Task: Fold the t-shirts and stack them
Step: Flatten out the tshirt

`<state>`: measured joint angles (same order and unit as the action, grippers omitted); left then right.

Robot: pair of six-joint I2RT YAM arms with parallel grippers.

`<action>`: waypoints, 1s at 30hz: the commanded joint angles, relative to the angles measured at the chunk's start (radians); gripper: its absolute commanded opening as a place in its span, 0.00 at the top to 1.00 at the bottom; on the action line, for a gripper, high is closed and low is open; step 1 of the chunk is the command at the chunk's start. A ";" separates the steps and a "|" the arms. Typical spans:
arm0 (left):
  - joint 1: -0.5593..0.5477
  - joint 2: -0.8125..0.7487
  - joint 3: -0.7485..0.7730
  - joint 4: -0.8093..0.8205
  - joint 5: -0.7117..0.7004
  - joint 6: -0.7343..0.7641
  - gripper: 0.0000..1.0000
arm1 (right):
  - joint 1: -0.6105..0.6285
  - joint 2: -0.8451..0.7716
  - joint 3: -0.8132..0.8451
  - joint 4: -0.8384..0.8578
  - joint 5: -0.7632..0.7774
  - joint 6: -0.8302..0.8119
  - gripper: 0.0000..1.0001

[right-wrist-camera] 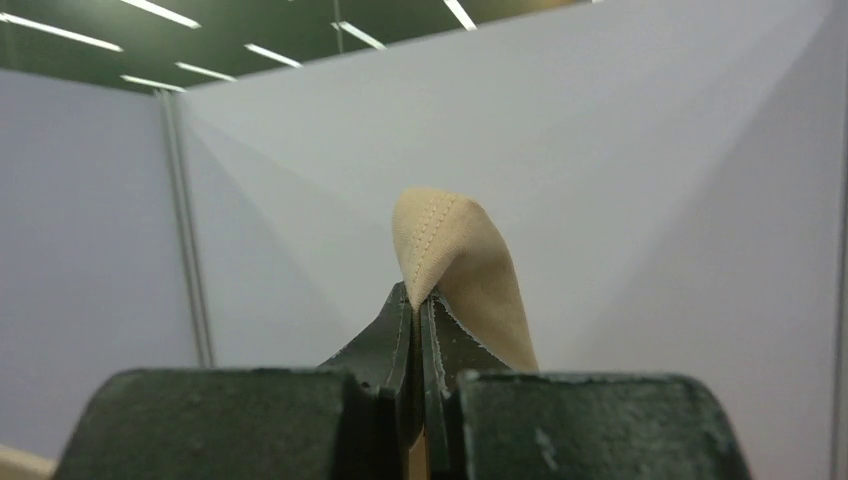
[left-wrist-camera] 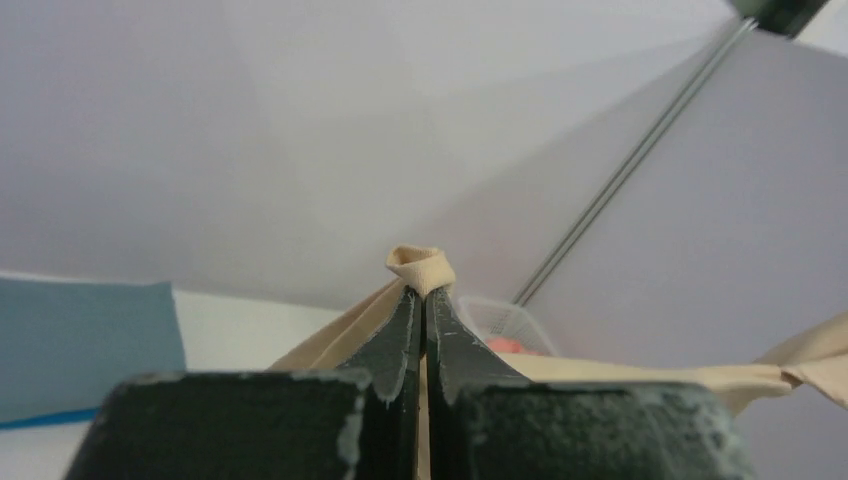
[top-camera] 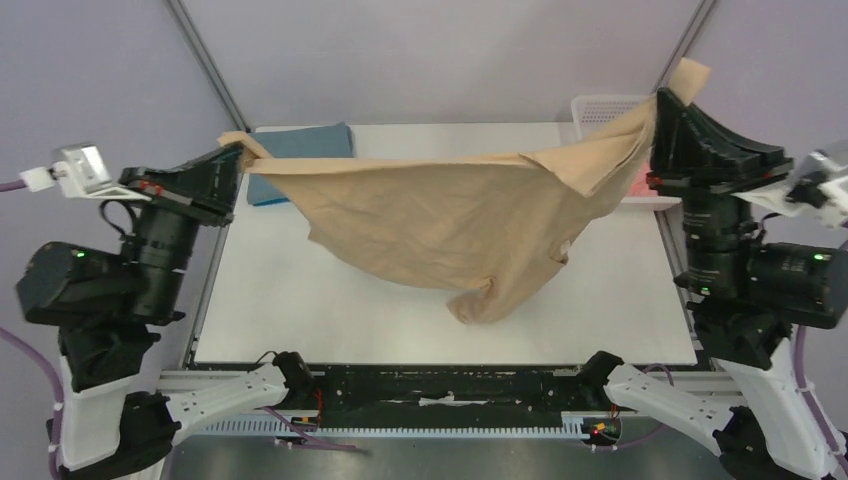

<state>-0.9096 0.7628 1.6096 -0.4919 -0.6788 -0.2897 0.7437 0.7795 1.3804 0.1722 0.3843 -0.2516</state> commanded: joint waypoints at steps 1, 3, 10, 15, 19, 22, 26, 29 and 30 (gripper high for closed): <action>0.003 0.011 0.132 0.016 0.132 0.096 0.98 | -0.003 0.039 0.203 -0.060 -0.198 0.096 1.00; 0.003 0.021 0.166 0.012 0.164 0.105 0.98 | -0.003 0.068 0.280 -0.076 -0.227 0.119 1.00; 0.003 0.099 0.112 0.076 0.045 0.128 0.98 | -0.003 0.146 0.278 -0.063 -0.136 0.064 1.00; 0.006 0.280 0.016 0.254 -0.322 0.271 0.98 | -0.003 0.288 0.196 0.065 0.253 -0.139 1.00; 0.234 0.456 -0.012 0.170 -0.227 0.080 0.98 | -0.046 0.481 0.083 0.316 0.492 -0.342 1.00; 0.465 0.624 -0.045 0.115 0.028 -0.103 0.98 | -0.158 0.658 0.089 0.281 0.452 -0.232 1.00; 0.558 0.903 -0.040 0.194 0.165 -0.146 0.98 | -0.267 0.909 0.109 0.237 0.397 -0.088 1.00; 0.619 1.178 0.118 0.133 0.258 -0.212 0.98 | -0.331 1.125 0.173 0.208 0.371 0.015 1.00; 0.634 1.273 0.197 0.097 0.287 -0.228 0.98 | -0.351 1.192 0.220 0.193 0.370 0.043 0.98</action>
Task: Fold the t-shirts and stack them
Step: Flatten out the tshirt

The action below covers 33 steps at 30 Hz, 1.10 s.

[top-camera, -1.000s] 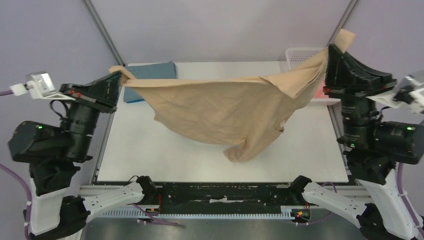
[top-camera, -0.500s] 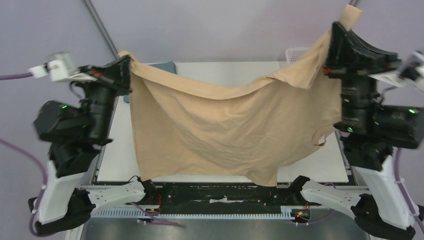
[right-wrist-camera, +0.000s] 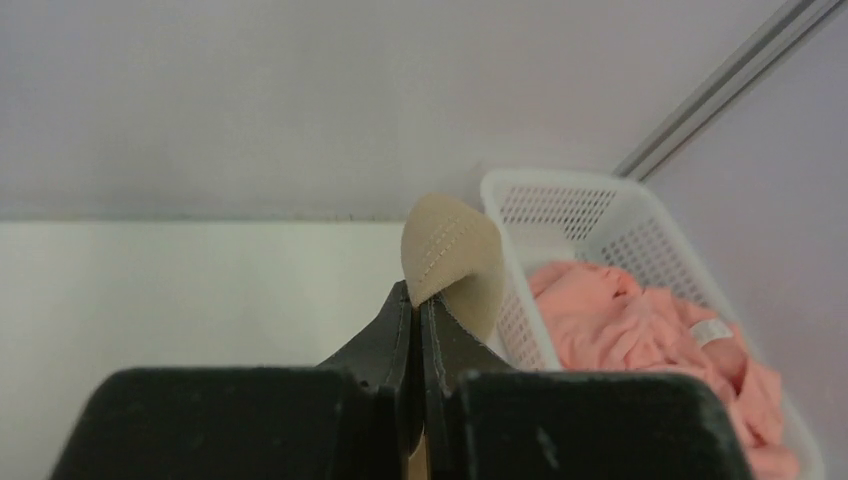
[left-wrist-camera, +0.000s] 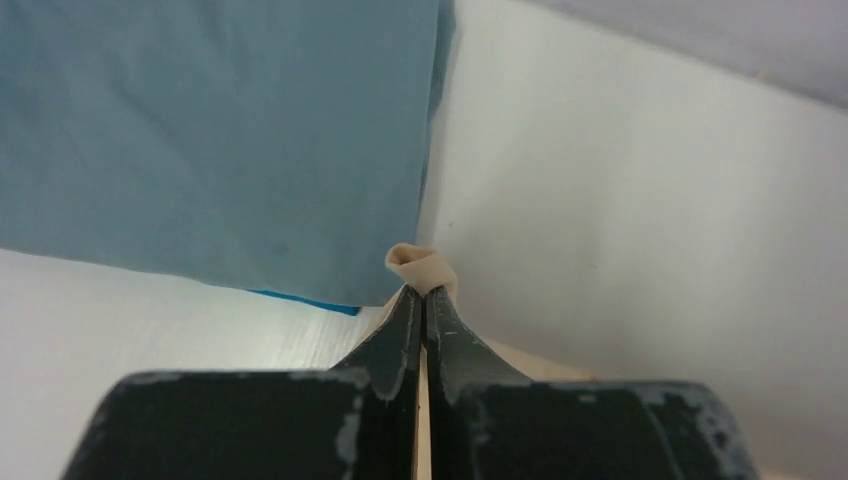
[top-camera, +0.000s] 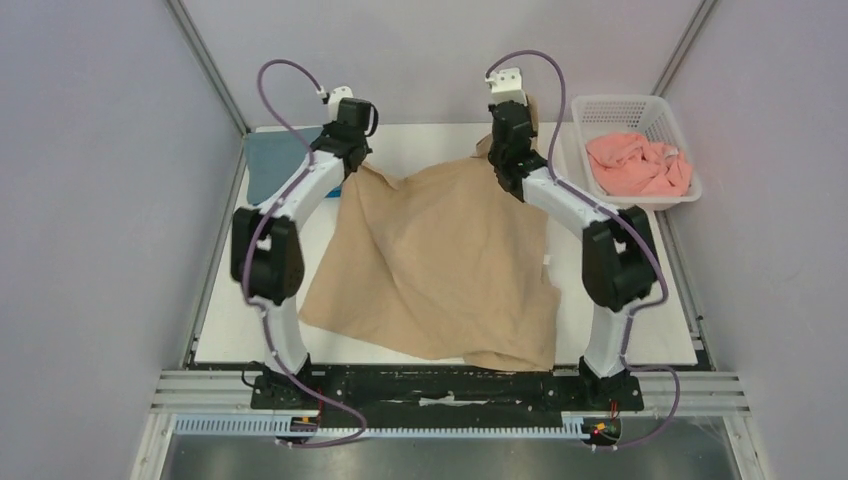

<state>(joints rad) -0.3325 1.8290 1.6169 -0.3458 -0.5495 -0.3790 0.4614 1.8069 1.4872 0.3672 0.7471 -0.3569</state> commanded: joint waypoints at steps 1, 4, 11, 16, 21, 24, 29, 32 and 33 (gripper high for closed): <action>0.068 0.278 0.267 -0.093 0.188 -0.149 0.92 | -0.084 0.248 0.168 -0.013 0.012 0.178 0.93; 0.088 0.446 0.440 -0.160 0.253 -0.175 0.45 | -0.130 0.456 0.386 -0.106 -0.002 0.237 0.74; 0.086 0.392 0.424 -0.133 0.319 -0.164 0.18 | -0.168 0.498 0.439 -0.113 -0.147 0.232 0.02; 0.064 0.187 0.181 -0.069 0.401 -0.147 0.17 | -0.170 0.240 0.144 -0.145 -0.375 0.311 0.02; 0.034 -0.064 -0.197 0.037 0.496 -0.144 0.17 | -0.170 -0.040 -0.207 -0.179 -0.513 0.483 0.02; 0.028 -0.190 -0.435 0.127 0.545 -0.163 0.16 | -0.170 -0.181 -0.452 -0.125 -0.631 0.546 0.02; 0.027 -0.245 -0.661 0.177 0.578 -0.217 0.16 | -0.165 -0.304 -0.675 -0.076 -0.795 0.581 0.02; 0.027 -0.240 -0.741 0.200 0.581 -0.249 0.16 | -0.164 -0.317 -0.729 -0.091 -0.805 0.569 0.02; 0.027 -0.241 -0.767 0.209 0.577 -0.258 0.15 | -0.165 -0.316 -0.736 -0.102 -0.808 0.561 0.02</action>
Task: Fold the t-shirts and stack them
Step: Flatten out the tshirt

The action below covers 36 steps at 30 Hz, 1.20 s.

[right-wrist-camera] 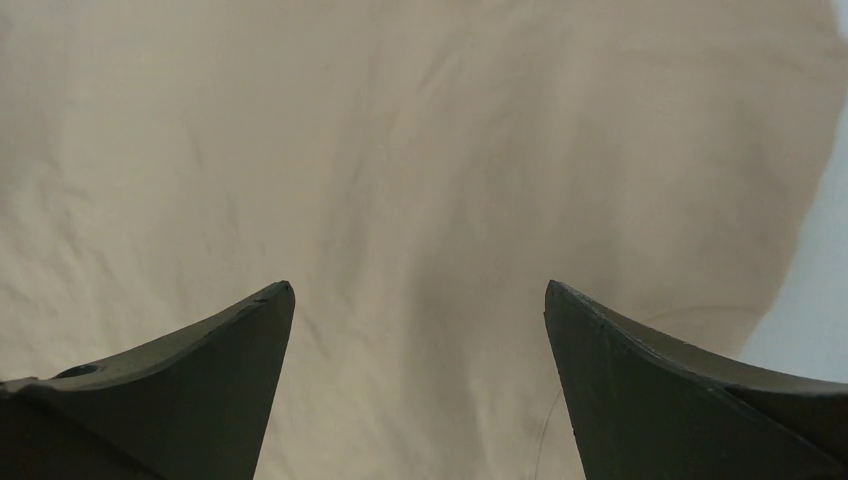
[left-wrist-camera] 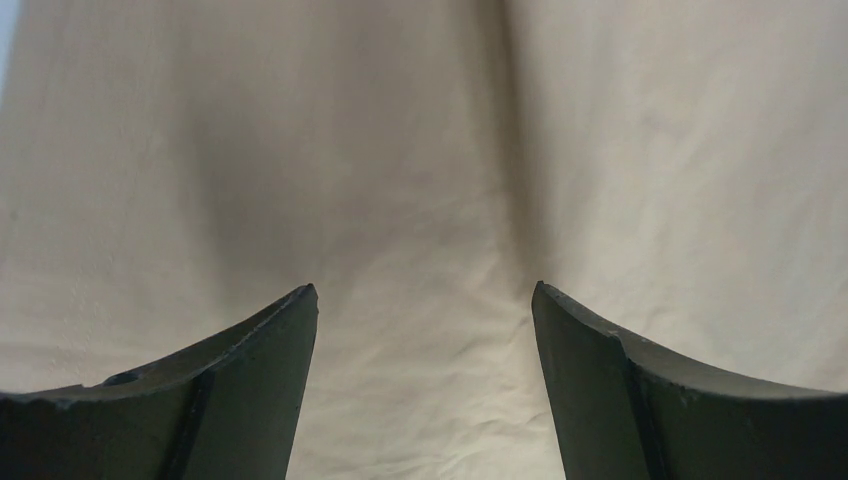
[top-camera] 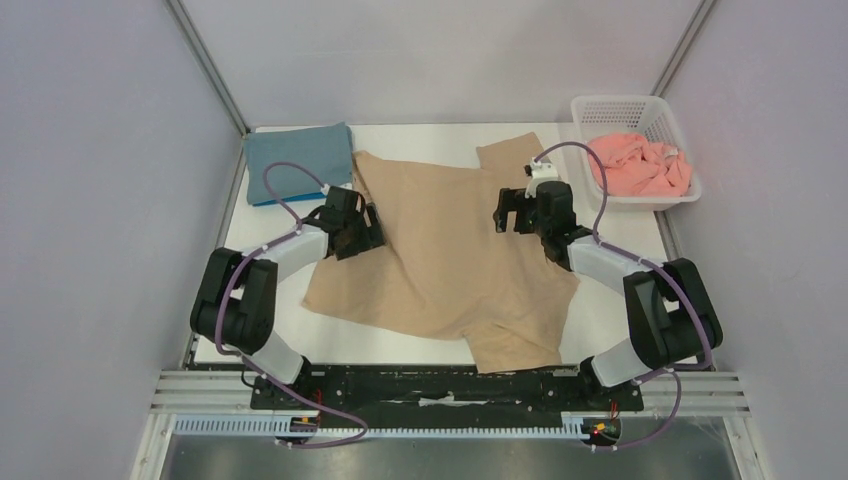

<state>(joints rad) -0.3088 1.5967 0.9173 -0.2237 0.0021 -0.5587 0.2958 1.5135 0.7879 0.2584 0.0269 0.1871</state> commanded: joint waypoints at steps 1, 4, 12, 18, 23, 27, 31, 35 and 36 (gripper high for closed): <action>0.004 -0.010 -0.100 0.101 0.016 -0.094 0.15 | 0.002 -0.020 -0.039 -0.009 -0.083 0.016 0.02; 0.004 -0.023 -0.190 0.116 -0.027 -0.127 0.15 | 0.002 -0.016 -0.057 -0.018 -0.080 0.016 0.02; -0.004 -0.364 -0.425 -0.092 -0.181 -0.248 0.14 | -0.002 -0.061 -0.064 -0.004 -0.045 0.007 0.02; -0.002 -0.585 -0.458 -0.224 -0.293 -0.283 0.13 | -0.047 -0.171 -0.119 0.010 -0.033 0.086 0.02; -0.004 -0.576 -0.349 -0.232 -0.258 -0.220 0.13 | -0.102 -0.334 -0.242 -0.062 0.130 0.095 0.02; -0.004 -0.552 -0.278 -0.134 -0.173 -0.180 0.13 | -0.111 -0.378 -0.273 -0.268 0.280 0.067 0.02; -0.006 -0.502 -0.266 -0.006 -0.066 -0.177 0.13 | -0.112 -0.399 -0.302 -0.373 0.375 0.089 0.08; -0.006 -0.432 -0.246 0.040 -0.034 -0.169 0.13 | -0.113 -0.380 -0.321 -0.362 0.315 0.076 0.18; -0.007 -0.414 -0.243 0.050 -0.024 -0.167 0.13 | -0.112 -0.367 -0.324 -0.356 0.307 0.074 0.21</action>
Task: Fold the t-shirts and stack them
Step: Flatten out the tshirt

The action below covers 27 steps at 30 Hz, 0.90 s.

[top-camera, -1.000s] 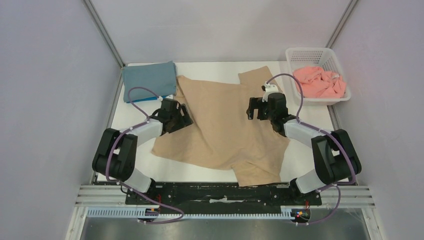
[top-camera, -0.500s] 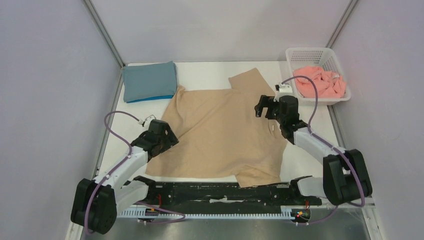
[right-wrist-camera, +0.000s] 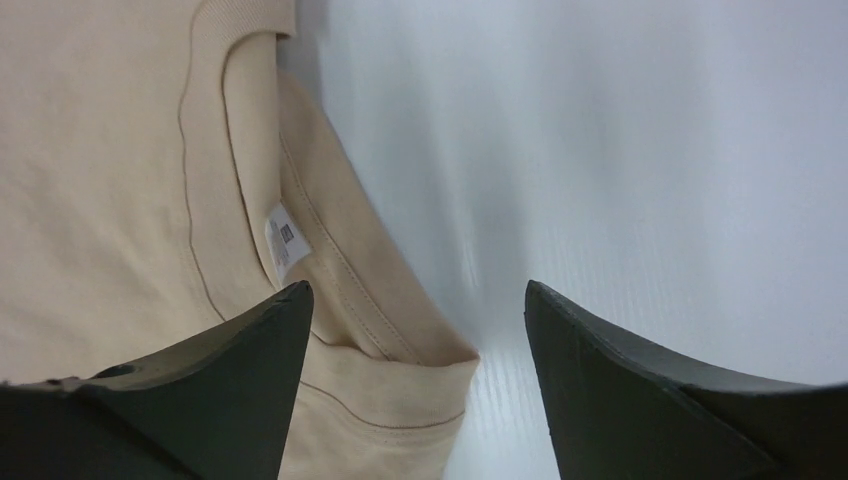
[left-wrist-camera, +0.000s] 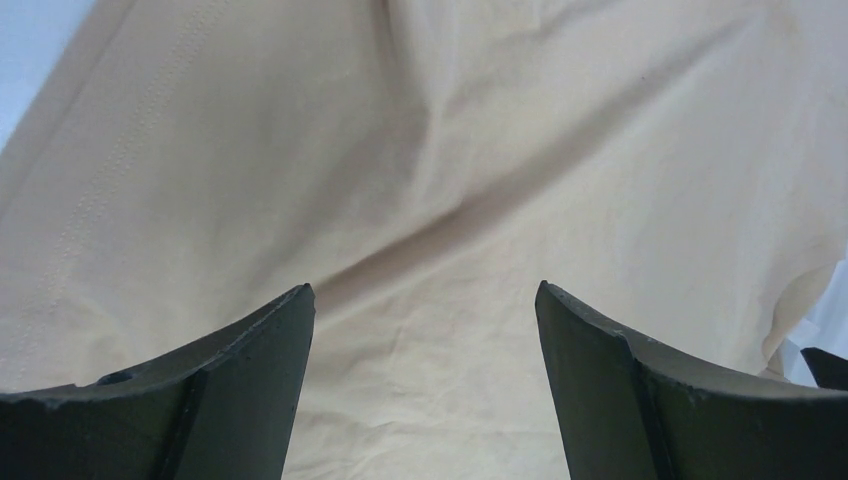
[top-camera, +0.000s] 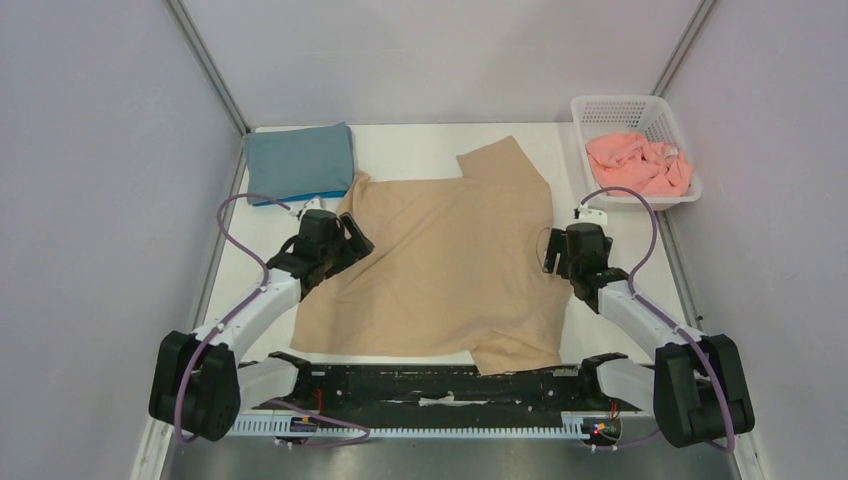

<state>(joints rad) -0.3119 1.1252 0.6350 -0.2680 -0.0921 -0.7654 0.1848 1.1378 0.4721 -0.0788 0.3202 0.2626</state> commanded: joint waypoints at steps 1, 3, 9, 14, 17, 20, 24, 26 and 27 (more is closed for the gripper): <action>-0.004 0.073 0.040 0.105 0.076 0.043 0.13 | -0.001 0.027 -0.012 -0.010 0.006 -0.007 0.25; -0.004 0.099 0.034 0.129 0.087 0.045 0.13 | -0.002 0.065 -0.015 0.005 -0.014 -0.014 0.29; -0.004 0.165 0.038 0.171 0.116 0.056 0.13 | -0.001 0.127 -0.015 0.056 -0.111 -0.005 0.39; -0.003 0.228 0.038 0.200 0.111 0.068 0.13 | -0.002 0.130 -0.043 0.061 -0.112 0.025 0.84; -0.003 0.255 0.039 0.200 0.113 0.077 0.13 | -0.002 0.091 -0.025 0.005 -0.065 0.027 1.00; -0.003 0.272 0.032 0.204 0.096 0.081 0.13 | -0.002 0.039 0.053 -0.134 -0.001 0.015 1.00; -0.003 0.301 0.032 0.204 0.096 0.087 0.12 | 0.008 -0.026 0.148 -0.307 0.071 0.013 1.00; -0.003 0.319 0.037 0.205 0.095 0.087 0.12 | 0.015 -0.044 0.170 -0.387 0.123 0.032 1.00; -0.002 0.327 0.041 0.204 0.095 0.088 0.12 | 0.016 -0.044 0.171 -0.418 0.150 0.049 1.00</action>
<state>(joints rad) -0.3119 1.4200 0.6418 -0.0952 0.0063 -0.7162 0.1913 1.1370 0.5732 -0.3164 0.3267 0.2787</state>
